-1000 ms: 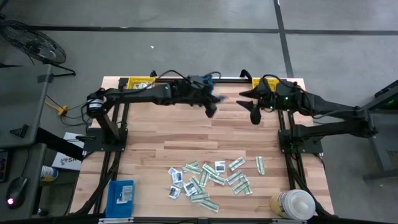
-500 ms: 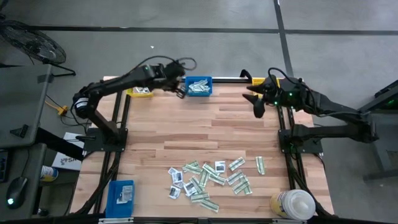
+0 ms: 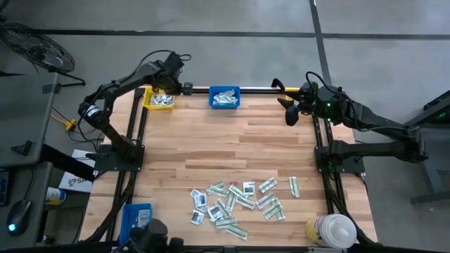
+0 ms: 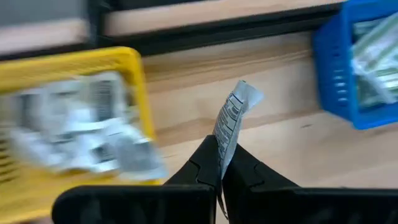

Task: Pick & Place First Aid Supplies
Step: Put the gray towelette pack into the left yellow bin

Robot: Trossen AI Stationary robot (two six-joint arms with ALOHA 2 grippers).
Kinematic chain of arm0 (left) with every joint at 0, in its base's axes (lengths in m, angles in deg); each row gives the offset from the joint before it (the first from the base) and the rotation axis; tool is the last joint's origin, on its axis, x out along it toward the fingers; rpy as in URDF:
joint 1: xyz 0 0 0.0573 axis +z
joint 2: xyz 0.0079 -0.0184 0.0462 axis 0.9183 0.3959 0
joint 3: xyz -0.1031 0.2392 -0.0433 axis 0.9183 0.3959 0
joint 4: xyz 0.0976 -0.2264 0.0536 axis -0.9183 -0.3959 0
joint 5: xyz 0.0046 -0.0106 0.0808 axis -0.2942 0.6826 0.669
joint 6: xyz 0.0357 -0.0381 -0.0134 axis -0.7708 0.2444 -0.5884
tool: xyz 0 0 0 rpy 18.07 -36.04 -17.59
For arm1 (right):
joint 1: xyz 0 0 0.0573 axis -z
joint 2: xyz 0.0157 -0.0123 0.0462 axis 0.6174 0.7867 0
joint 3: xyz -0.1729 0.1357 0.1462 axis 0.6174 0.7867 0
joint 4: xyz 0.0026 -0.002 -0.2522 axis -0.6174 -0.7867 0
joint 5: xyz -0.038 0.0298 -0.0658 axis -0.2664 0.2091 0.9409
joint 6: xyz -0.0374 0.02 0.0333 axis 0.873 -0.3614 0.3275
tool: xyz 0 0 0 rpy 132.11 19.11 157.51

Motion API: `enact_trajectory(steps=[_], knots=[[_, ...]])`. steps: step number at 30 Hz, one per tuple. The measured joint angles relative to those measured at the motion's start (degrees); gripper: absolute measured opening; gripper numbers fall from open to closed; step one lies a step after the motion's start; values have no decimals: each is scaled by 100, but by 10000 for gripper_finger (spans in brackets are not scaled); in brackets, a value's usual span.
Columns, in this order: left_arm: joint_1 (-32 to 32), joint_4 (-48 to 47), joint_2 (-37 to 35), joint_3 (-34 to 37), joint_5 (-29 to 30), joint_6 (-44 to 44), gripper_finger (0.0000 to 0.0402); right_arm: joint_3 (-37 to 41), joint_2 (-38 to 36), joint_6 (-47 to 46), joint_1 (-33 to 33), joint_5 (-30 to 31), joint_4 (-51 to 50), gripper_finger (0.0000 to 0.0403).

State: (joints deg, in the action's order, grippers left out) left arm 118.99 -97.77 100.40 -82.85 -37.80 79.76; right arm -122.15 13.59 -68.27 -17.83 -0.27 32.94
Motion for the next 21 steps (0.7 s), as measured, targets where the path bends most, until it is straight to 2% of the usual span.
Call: enact_trajectory(steps=[3, 5, 15, 21], knots=[[218, 735, 0, 352, -646, 150, 0, 0, 0, 5, 0, 157, 2, 200], [265, 925, 0, 541, -728, 199, 0, 0, 0, 6, 0, 251, 3, 200], [243, 603, 0, 789, 335, 279, 0, 2, 0, -6, 0, 515, 5, 200], [243, 428, 0, 788, 543, 277, 0, 2, 0, -6, 0, 535, 6, 200]])
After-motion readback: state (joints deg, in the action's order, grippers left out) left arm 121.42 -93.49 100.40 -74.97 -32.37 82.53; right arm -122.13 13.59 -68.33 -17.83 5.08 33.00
